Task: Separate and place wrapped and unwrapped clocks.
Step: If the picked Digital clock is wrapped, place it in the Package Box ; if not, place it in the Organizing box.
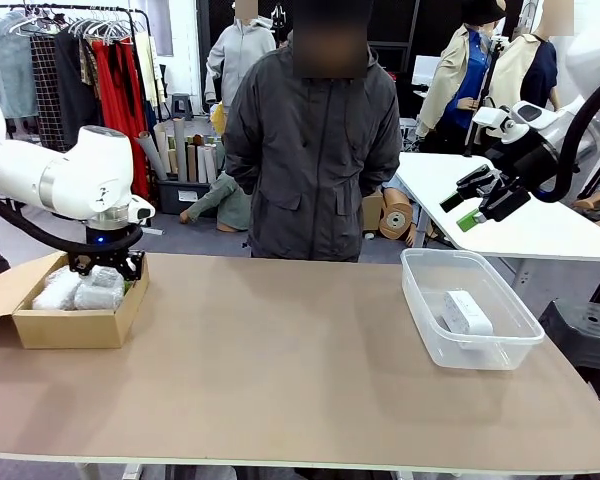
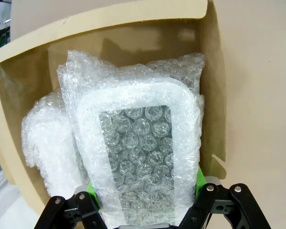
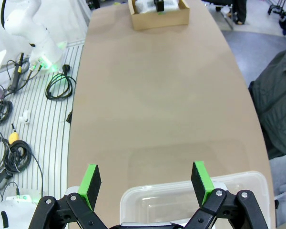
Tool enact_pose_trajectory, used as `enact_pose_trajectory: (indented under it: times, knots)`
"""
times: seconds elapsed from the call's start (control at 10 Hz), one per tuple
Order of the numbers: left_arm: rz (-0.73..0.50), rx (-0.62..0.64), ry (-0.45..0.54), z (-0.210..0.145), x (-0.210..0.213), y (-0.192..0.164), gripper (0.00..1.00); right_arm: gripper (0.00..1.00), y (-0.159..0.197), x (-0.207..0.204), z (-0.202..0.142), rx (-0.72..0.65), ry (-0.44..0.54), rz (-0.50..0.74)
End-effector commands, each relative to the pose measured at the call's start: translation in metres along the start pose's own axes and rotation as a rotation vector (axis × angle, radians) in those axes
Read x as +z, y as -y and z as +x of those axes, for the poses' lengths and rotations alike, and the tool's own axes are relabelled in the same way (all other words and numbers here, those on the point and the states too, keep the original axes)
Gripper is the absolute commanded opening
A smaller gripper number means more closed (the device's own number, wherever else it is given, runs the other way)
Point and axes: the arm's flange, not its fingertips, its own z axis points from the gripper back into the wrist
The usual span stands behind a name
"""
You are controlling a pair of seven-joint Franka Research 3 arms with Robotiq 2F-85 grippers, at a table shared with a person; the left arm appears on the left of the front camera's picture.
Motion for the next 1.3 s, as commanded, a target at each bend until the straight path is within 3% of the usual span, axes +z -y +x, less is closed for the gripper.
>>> enact_pose_trajectory:
  times: [0.0, 0.1, 0.5, 0.6, 1.2]
  knots:
    - [0.029, 0.001, 0.010, 0.0010, -0.0012, -0.0002, 0.00, 1.00, -0.0007, 0.0010, 0.0025, -0.014, 0.001, -0.002]
    - [0.029, 0.004, 0.005, 0.0013, -0.0030, 0.0004, 0.15, 1.00, -0.0007, 0.0010, 0.0025, -0.014, 0.001, -0.002]
    - [0.028, 0.015, 0.006, 0.0024, -0.0014, -0.0027, 0.92, 1.00, -0.0007, 0.0010, 0.0025, -0.014, 0.001, -0.002]
    - [0.026, 0.017, 0.007, 0.0021, -0.0010, -0.0028, 1.00, 1.00, -0.0007, 0.0010, 0.0025, -0.014, 0.001, -0.002]
    - [0.021, 0.015, 0.020, -0.0017, 0.0053, -0.0046, 1.00, 1.00, -0.0007, 0.0010, 0.0025, -0.014, 0.001, -0.002]
